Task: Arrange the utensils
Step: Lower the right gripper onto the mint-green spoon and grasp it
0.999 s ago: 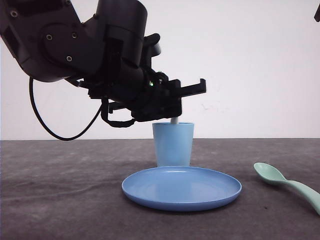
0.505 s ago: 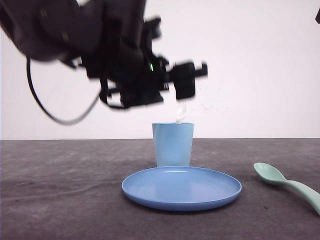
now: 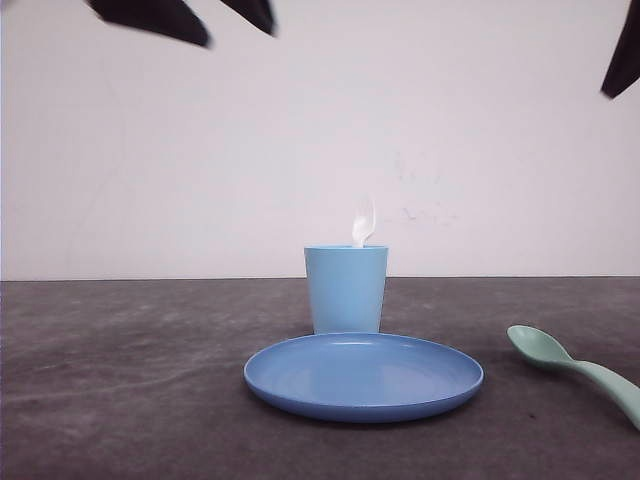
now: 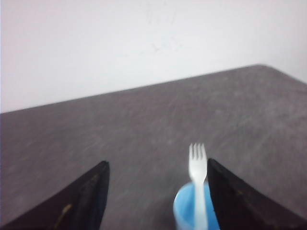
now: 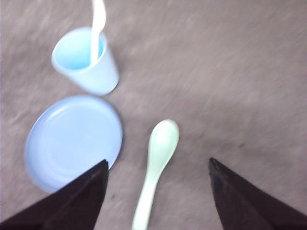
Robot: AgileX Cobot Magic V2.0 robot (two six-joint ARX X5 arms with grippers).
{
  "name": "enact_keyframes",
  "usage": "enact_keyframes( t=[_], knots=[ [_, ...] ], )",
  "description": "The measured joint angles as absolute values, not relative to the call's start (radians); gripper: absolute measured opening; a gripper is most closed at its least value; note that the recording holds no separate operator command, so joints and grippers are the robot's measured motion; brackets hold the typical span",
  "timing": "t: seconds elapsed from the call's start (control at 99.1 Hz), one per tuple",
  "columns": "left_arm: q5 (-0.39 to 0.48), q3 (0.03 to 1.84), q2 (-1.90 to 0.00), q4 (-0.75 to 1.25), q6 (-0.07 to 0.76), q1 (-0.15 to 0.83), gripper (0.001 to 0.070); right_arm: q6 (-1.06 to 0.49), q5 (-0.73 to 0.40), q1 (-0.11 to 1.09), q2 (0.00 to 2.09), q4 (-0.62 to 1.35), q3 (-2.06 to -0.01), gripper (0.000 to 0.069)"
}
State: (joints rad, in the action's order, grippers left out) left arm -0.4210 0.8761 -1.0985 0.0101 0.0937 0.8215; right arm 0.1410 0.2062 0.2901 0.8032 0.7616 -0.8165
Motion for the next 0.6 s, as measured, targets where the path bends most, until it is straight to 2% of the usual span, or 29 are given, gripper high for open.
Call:
enact_keyframes(
  t=[0.222, 0.414, 0.595],
  knots=[
    [-0.421, 0.876, -0.852, 0.345, 0.135, 0.833, 0.0392, 0.24, 0.11, 0.384, 0.904, 0.78, -0.817, 0.0413],
    [-0.421, 0.876, -0.717, 0.467, 0.177, 0.836, 0.0392, 0.302, 0.096, 0.453, 1.038, 0.78, -0.817, 0.0413],
    [-0.421, 0.876, -0.662, 0.543, 0.206, 0.836, 0.0392, 0.342, 0.039, 0.526, 1.173, 0.751, -0.817, 0.0413]
  ],
)
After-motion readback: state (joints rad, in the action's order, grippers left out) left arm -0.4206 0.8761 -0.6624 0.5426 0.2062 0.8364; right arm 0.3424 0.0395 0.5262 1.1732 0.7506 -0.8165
